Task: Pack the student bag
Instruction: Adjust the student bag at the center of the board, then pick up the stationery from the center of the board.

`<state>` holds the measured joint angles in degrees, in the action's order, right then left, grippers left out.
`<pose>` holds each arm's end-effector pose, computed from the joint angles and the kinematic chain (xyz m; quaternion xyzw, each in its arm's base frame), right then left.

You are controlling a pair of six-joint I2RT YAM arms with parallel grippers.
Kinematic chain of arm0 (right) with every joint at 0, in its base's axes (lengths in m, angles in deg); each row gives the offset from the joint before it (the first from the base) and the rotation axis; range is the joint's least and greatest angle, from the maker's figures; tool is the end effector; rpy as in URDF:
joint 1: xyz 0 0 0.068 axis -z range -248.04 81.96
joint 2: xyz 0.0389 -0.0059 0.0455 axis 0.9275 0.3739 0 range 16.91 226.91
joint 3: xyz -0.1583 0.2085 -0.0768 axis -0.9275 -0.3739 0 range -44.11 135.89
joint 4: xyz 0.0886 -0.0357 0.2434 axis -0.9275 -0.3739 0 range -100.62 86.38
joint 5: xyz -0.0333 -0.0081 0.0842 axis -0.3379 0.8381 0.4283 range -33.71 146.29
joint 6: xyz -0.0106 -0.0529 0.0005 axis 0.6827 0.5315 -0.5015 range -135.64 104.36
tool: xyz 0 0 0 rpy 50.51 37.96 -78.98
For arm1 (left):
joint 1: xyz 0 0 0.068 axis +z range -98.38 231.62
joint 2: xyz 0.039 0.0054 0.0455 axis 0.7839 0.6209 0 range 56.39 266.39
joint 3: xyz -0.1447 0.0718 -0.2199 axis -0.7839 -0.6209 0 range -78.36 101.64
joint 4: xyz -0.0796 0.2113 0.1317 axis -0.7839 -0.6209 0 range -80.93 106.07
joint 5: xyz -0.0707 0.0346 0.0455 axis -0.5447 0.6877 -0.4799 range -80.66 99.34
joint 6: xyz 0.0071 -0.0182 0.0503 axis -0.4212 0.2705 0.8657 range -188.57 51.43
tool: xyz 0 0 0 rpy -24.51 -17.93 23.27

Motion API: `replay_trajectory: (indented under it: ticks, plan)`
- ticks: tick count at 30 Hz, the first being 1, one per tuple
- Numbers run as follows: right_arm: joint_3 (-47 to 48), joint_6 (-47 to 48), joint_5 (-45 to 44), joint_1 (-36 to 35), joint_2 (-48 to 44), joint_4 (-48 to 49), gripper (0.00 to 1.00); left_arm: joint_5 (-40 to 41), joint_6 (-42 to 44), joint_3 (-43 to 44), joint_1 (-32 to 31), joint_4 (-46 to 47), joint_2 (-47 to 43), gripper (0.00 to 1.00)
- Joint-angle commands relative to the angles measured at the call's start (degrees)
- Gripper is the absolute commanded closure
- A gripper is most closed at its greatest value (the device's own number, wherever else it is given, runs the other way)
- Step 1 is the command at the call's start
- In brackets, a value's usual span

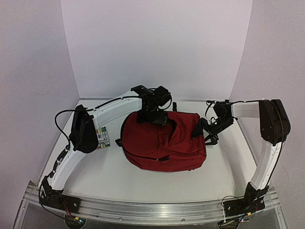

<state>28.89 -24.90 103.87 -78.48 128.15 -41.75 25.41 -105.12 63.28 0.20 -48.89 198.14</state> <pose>0.3574 0.0925 0.1598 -0.0572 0.9080 0.4132 0.0385 0.3307 -0.3987 0.2384 0.0952 0.9626 -0.0502 0.2486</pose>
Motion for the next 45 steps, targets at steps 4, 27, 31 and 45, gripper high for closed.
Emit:
replay_trajectory:
  ticks: [4,27,31,45]
  plan:
    - [0.3,0.1,-5.7,-0.2,-0.4,1.2,0.02,-9.1,1.4,-12.4,4.4,1.4,-16.0,0.09]
    - [13.0,5.6,-5.9,-0.1,-8.9,-1.3,0.02,-20.4,-1.2,-50.4,18.2,22.3,-45.6,0.00]
    - [19.3,8.7,-12.7,-0.1,-9.3,-1.6,0.02,-17.3,-8.7,-62.2,24.1,22.0,-52.0,0.00]
    - [30.7,15.4,-7.8,1.8,-11.6,-4.2,0.02,-11.5,-16.3,-80.5,29.3,22.1,-53.4,0.00]
